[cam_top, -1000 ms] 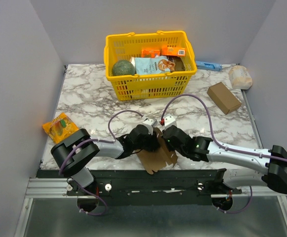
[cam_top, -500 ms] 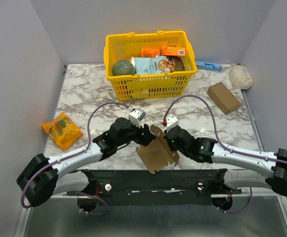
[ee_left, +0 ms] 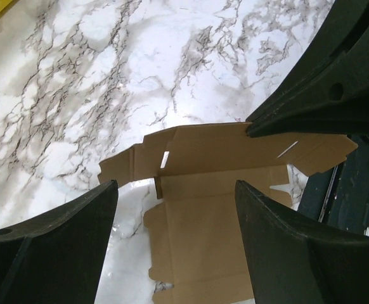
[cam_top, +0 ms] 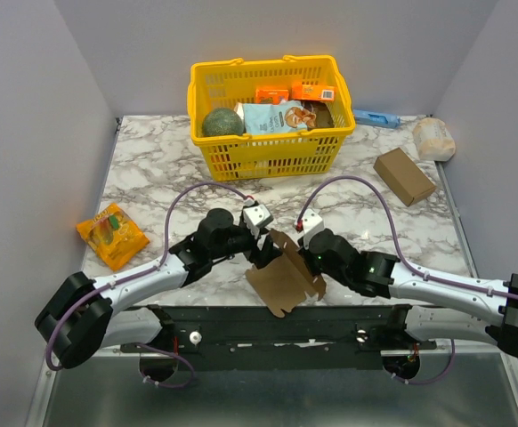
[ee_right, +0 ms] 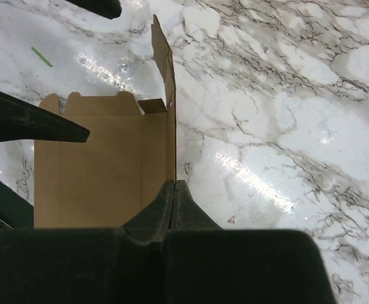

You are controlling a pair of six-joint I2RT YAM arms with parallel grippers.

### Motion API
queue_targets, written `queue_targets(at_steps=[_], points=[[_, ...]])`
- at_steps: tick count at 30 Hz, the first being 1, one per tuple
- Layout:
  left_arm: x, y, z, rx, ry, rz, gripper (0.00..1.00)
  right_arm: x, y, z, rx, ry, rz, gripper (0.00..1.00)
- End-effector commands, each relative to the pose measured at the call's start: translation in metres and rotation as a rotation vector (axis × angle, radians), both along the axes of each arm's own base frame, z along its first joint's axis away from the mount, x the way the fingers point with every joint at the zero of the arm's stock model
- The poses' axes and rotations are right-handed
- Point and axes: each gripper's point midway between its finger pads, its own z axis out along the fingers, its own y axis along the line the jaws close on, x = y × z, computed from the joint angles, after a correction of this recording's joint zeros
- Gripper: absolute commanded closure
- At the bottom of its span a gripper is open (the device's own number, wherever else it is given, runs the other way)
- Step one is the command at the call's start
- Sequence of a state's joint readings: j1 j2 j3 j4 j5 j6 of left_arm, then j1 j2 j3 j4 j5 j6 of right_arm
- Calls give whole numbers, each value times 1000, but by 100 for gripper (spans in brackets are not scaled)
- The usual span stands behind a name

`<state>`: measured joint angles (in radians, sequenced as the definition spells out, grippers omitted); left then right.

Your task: Fold the paper box

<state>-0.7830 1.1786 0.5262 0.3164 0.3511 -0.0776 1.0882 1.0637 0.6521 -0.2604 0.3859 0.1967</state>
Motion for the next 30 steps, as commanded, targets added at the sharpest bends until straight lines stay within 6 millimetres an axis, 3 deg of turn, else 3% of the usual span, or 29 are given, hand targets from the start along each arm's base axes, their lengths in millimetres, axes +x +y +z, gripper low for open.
queue_targets(at_steps=[1,11,18,23,30], points=[[11,-9,9,8,-114,-57,16,-4,5,-1,11,2,56,100],[28,-15,9,8,-155,-15,16,-5,12,-2,22,15,68,100],[24,-22,0,9,-113,-55,19,-3,13,-3,12,14,63,100],[22,-21,-6,17,-72,-46,46,-2,11,-4,6,12,49,100],[20,-19,-6,2,-29,-17,59,1,11,-7,-10,12,33,100]])
